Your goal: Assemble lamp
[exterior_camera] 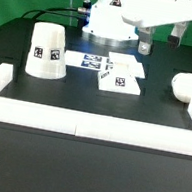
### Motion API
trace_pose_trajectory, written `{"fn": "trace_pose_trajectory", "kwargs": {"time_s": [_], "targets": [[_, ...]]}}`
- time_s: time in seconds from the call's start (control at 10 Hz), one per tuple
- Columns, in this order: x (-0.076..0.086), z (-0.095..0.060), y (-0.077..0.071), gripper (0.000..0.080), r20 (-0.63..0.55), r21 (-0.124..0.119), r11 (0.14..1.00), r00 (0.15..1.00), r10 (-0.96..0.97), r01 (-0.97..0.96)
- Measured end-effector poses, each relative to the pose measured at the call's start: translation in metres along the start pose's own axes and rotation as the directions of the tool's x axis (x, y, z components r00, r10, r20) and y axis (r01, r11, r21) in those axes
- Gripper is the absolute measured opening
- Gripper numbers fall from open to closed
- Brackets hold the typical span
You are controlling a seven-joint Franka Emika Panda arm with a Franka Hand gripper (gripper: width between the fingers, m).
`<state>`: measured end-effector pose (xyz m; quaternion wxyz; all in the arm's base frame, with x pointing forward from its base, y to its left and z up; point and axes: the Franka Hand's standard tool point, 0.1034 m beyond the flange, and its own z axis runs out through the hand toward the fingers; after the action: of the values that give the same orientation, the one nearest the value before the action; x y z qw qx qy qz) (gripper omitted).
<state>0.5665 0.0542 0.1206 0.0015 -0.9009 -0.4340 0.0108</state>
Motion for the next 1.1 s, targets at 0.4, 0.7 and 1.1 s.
{"fn": "trace_pose_trajectory", "kwargs": {"time_s": [0.4,0.7,1.1], "targets": [[0.0,0.0,0.0,0.0699,0.0,0.0,1.0,1.0,0.0,0.0],[-0.012,0.003,0.0,0.0699,-0.003,-0.005,1.0,1.0,0.02,-0.02],[-0.053,0.015,-0.004,0.0699,0.01,0.001,0.974,0.974,0.226,-0.226]]}}
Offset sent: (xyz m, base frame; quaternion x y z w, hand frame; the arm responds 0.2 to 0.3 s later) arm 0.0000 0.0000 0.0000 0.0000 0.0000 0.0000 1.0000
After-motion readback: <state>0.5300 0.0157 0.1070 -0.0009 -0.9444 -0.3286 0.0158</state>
